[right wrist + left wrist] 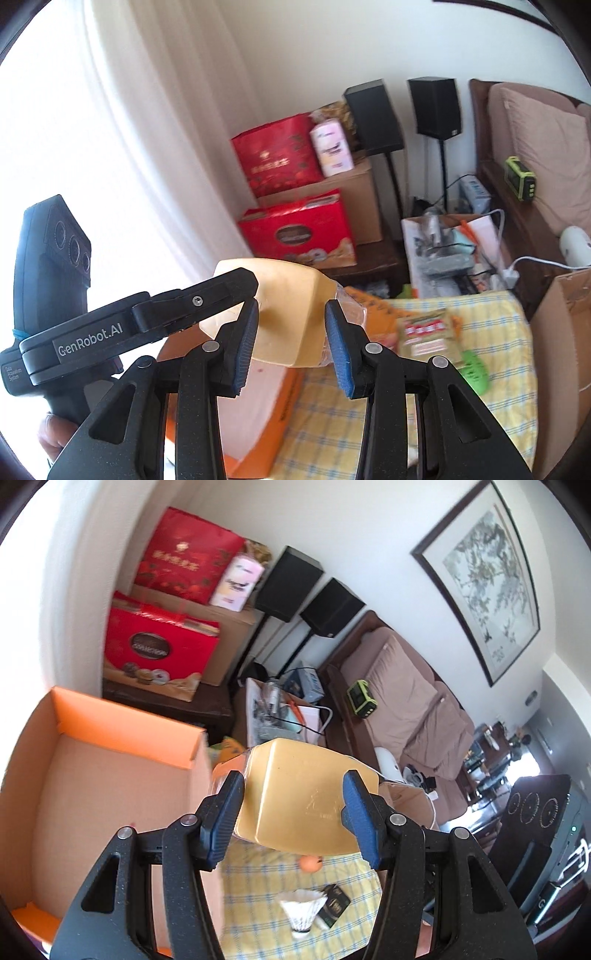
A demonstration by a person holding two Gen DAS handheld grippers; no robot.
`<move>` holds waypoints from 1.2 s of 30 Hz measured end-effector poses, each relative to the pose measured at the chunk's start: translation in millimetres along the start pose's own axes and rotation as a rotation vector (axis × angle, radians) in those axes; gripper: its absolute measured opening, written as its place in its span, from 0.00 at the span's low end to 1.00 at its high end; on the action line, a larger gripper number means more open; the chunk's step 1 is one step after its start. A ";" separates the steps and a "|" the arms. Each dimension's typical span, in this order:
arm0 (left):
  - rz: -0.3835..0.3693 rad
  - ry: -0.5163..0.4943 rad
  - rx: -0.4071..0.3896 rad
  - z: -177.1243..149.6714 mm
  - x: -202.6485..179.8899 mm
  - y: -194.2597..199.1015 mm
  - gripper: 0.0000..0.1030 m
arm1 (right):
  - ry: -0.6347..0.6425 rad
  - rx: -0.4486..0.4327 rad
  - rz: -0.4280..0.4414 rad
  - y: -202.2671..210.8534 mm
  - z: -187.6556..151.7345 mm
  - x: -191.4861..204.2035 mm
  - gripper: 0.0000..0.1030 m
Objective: Organize objects
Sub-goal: 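Carry the jar with the right tool over the orange-lidded box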
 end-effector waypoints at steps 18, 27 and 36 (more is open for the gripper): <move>0.023 0.198 0.054 -23.2 107.0 31.6 0.51 | 0.103 0.140 0.078 -71.7 -36.2 80.8 0.37; 0.127 0.195 0.178 -36.2 125.1 -11.1 0.52 | 0.026 0.321 0.094 -115.8 -68.4 59.5 0.37; 0.086 0.142 0.187 -17.7 131.6 -36.8 0.58 | 0.059 0.277 0.056 -133.8 -58.5 45.5 0.38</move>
Point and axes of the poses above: each gripper's, at about its wrist camera, not at the fingertips, and y roughly against the way its jaws point, x to its left, z to its top, the point moved 2 cm from there along -y, roughly the way its jaws point, and after that the axes turned 4 degrees about y, right-handed, at the moved point
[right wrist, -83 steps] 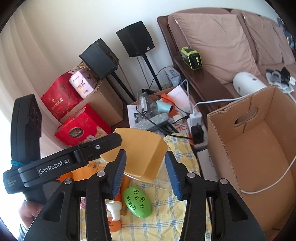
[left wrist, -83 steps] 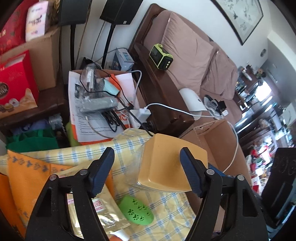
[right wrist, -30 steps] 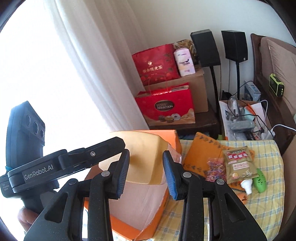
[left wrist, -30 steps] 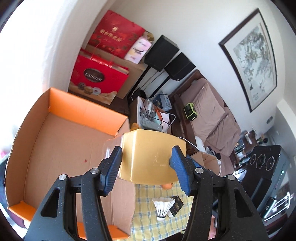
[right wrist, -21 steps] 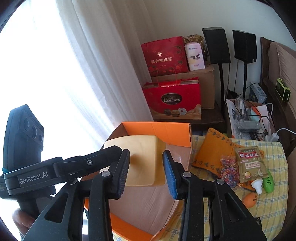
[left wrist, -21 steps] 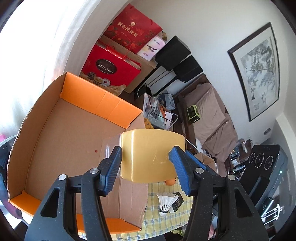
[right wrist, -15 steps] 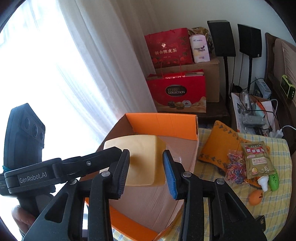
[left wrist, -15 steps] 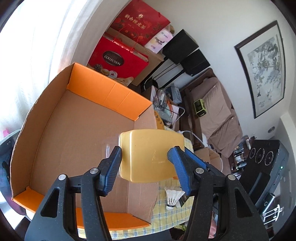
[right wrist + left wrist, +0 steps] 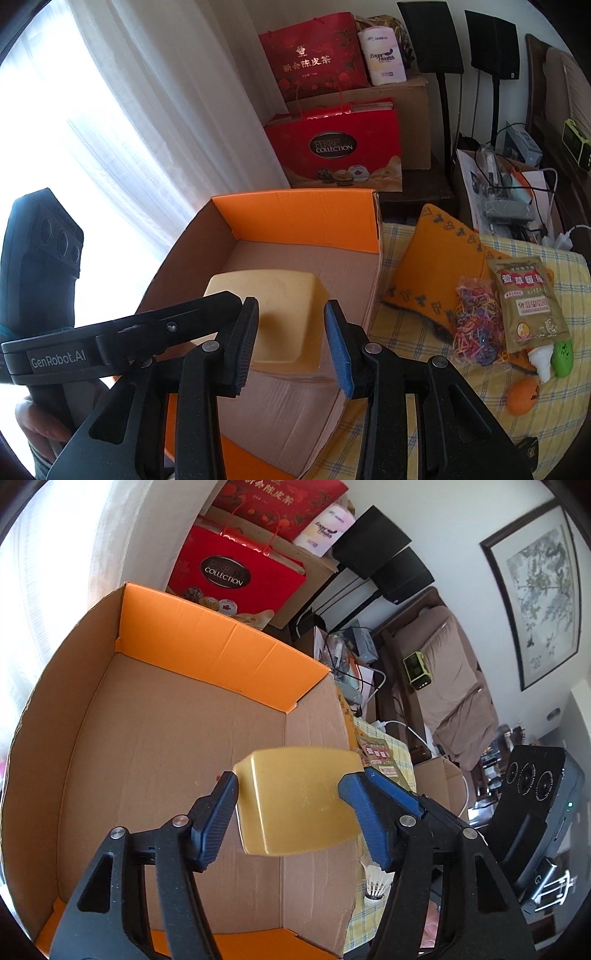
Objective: Organize objects
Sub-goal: 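Carry the jar with the right tool over the orange-lidded box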
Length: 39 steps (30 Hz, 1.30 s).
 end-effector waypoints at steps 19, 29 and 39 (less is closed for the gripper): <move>0.048 -0.339 -0.017 -46.8 2.5 21.8 0.67 | 0.192 -0.064 0.066 21.0 -34.3 6.6 0.49; 0.058 -0.335 0.048 -3.0 -12.1 -8.9 0.49 | 0.161 -0.009 0.023 -8.4 -7.4 1.4 0.35; 0.082 -0.296 0.145 27.6 -27.6 -1.6 0.49 | -0.117 0.062 0.176 -11.6 42.7 -27.6 0.35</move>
Point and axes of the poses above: each gripper's, at about its wrist camera, not at the fingertips, and y roughly against the way its jaws point, x to its left, z to its top, the point moved 2 cm from there along -y, roughly the way its jaws point, and after that the axes turned 4 degrees about y, right-handed, at the moved point
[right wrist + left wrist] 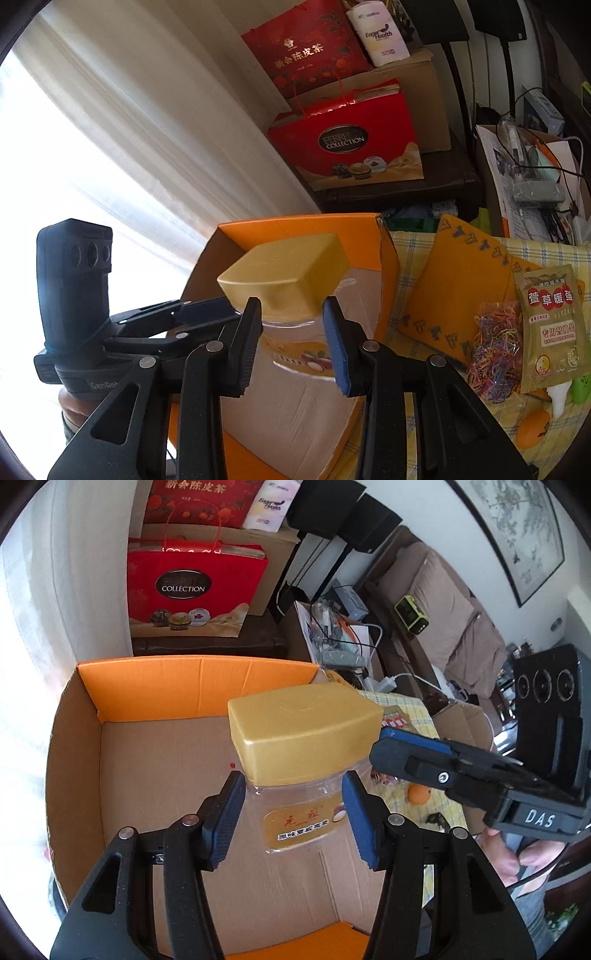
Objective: Organize objects
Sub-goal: 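Carry the jar with the right tool over the orange-lidded box, then lower the jar into the box and open the right tool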
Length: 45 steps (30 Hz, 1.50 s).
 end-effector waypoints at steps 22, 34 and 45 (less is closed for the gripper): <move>0.054 0.102 0.022 -14.5 40.6 -34.7 0.74 | 0.104 -0.033 -0.130 37.0 -16.7 -6.5 0.43; 0.163 -0.083 0.092 -67.7 -5.2 -40.3 0.84 | 0.096 -0.147 -0.287 110.3 -55.7 -35.1 0.58; 0.178 -0.064 0.101 -51.1 -6.5 -64.0 0.83 | 0.035 -0.193 -0.388 163.8 -95.4 -72.0 0.61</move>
Point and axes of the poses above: each gripper's, at about its wrist camera, not at the fingertips, and y roughly against the way its jaws point, x to its left, z to its top, the point moved 2 cm from there along -y, roughly the way its jaws point, and after that the axes turned 4 degrees about y, right-handed, at the moved point
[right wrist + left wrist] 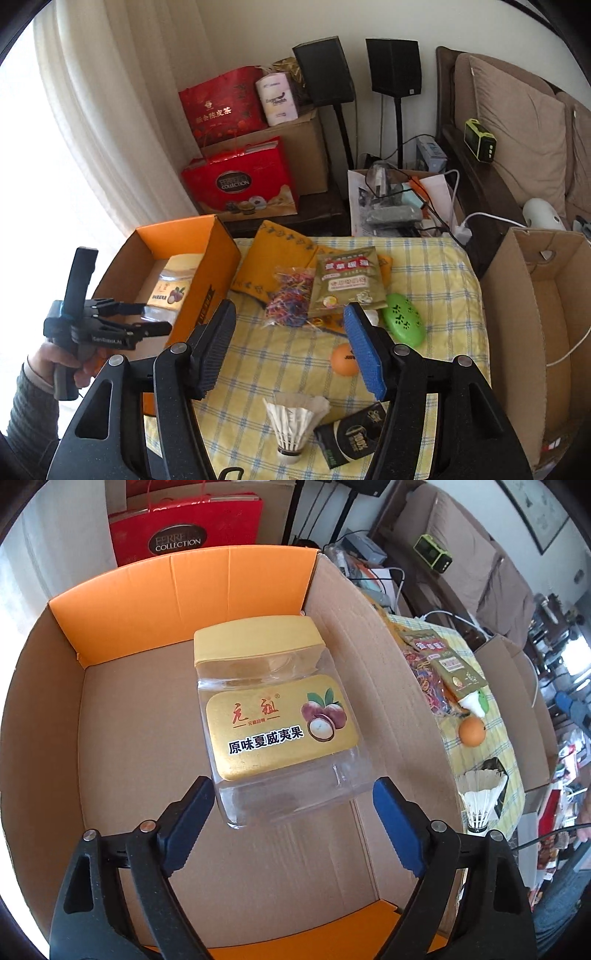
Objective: Organize objects
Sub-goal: 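Lower the jar into the box and open the right tool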
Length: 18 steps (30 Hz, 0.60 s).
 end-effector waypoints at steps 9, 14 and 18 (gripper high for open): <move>-0.058 0.058 -0.119 -20.2 -13.3 39.0 0.84 | -0.034 -0.001 -0.065 17.5 -31.5 -28.7 0.61; -0.085 -0.028 -0.223 -39.8 -60.9 72.6 0.84 | -0.044 0.005 -0.126 18.1 -41.1 -44.8 0.61; -0.154 -0.104 -0.249 -54.6 -107.4 80.8 0.84 | -0.052 0.006 -0.173 17.2 -46.5 -55.7 0.61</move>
Point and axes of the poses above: each gripper's, at about its wrist camera, not at the fingertips, and y roughly against the way its jaws point, x to its left, z to its top, the point moved 2 cm from there along -y, roughly the way its jaws point, and after that the axes turned 4 degrees about y, right-handed, at the moved point
